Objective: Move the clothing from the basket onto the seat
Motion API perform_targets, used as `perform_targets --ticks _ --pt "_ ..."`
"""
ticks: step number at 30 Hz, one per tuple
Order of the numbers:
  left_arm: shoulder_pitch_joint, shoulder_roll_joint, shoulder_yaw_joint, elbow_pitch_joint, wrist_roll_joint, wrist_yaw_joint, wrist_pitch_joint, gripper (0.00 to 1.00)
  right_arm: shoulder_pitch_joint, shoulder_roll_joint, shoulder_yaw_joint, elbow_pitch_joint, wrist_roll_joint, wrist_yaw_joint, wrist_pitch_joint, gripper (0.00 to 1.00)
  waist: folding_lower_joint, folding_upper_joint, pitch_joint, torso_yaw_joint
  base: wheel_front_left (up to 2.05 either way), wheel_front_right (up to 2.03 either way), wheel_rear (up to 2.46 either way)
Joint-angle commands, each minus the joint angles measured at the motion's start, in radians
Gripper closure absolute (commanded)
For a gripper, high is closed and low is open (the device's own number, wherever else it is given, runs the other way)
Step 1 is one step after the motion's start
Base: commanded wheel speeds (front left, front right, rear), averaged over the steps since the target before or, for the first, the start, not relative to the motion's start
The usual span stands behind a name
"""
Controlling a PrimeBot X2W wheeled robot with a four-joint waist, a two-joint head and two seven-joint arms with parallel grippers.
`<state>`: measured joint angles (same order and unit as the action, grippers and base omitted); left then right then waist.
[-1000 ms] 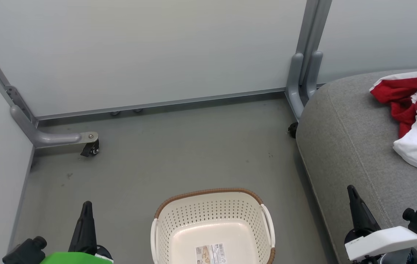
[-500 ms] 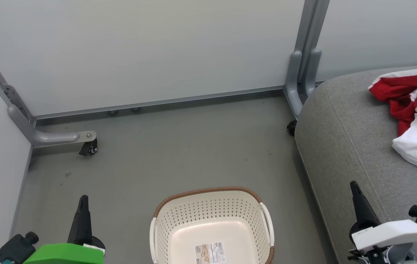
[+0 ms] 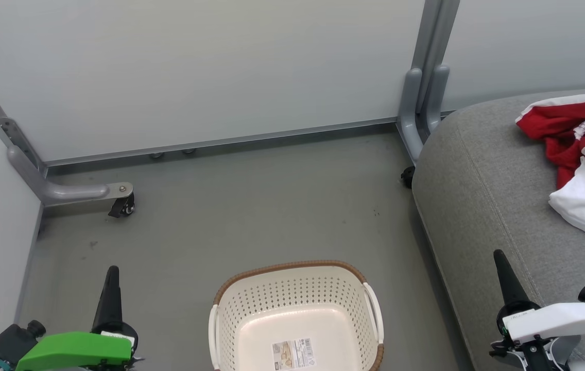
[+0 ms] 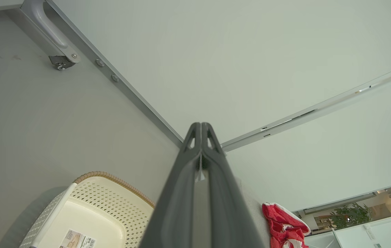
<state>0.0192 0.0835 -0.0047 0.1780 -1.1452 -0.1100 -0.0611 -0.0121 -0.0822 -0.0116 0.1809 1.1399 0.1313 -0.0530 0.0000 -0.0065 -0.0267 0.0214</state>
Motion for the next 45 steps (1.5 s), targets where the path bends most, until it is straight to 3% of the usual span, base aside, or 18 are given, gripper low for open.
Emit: perform_targets --ticks 1,45 --pt "-0.033 0.010 0.006 -0.003 -0.033 -0.006 0.008 1.00 -0.025 -0.009 -0.006 -0.002 0.031 0.000 0.008 1.00 0.0000 0.0034 0.001 -0.001 0.00 0.00 0.00" --pt "-0.116 0.012 0.051 0.053 -0.414 -0.020 0.104 1.00 -0.087 -0.005 -0.047 0.051 0.412 -0.001 0.106 1.00 0.0000 0.0057 0.021 -0.016 0.00 0.00 0.00"
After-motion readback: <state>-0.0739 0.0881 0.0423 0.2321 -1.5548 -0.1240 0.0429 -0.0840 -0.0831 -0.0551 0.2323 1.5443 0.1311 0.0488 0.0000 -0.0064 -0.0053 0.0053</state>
